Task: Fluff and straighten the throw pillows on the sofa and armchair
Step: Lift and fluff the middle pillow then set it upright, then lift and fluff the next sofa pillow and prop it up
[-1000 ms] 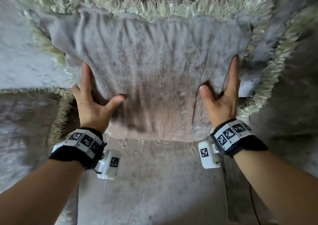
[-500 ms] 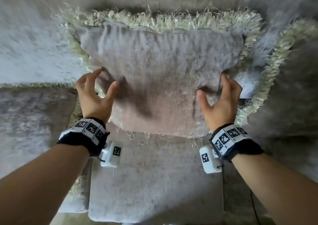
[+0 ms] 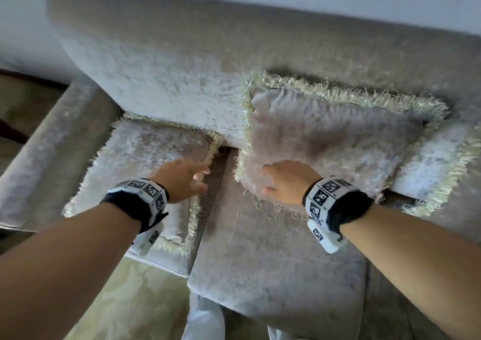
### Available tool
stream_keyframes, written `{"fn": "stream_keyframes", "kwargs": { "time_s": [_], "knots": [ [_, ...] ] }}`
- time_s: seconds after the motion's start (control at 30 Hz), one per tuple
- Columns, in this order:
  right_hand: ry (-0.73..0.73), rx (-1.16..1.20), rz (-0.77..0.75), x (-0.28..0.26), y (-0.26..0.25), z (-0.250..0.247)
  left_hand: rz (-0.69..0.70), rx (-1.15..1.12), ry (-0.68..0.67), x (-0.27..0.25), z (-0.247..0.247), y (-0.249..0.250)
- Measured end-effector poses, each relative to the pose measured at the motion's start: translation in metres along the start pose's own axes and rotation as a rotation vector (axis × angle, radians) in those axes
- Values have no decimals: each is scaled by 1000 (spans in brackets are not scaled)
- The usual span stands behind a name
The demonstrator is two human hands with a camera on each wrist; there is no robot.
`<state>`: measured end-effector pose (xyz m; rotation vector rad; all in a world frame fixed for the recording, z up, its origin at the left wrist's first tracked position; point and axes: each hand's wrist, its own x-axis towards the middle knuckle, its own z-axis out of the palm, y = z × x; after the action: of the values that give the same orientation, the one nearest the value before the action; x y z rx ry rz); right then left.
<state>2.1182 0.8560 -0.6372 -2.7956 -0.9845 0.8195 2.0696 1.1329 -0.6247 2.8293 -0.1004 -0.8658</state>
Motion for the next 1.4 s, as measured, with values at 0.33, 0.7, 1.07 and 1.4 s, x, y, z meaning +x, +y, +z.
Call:
{"fn": "stream_keyframes", "kwargs": {
  "time_s": [0.33, 0.7, 1.07, 1.4],
  "knots": [
    [-120, -218, -102, 80, -211, -15, 11, 133, -40, -93, -1, -169],
    [-179, -171, -50, 149, -356, -21, 79, 226, -120, -146, -11, -327],
    [-195, -24, 36, 251, -316, -5, 138, 212, -166, -32, -23, -376],
    [25, 457, 312, 330, -252, 78, -23, -219, -98, 82, 20, -432]
  ]
}}
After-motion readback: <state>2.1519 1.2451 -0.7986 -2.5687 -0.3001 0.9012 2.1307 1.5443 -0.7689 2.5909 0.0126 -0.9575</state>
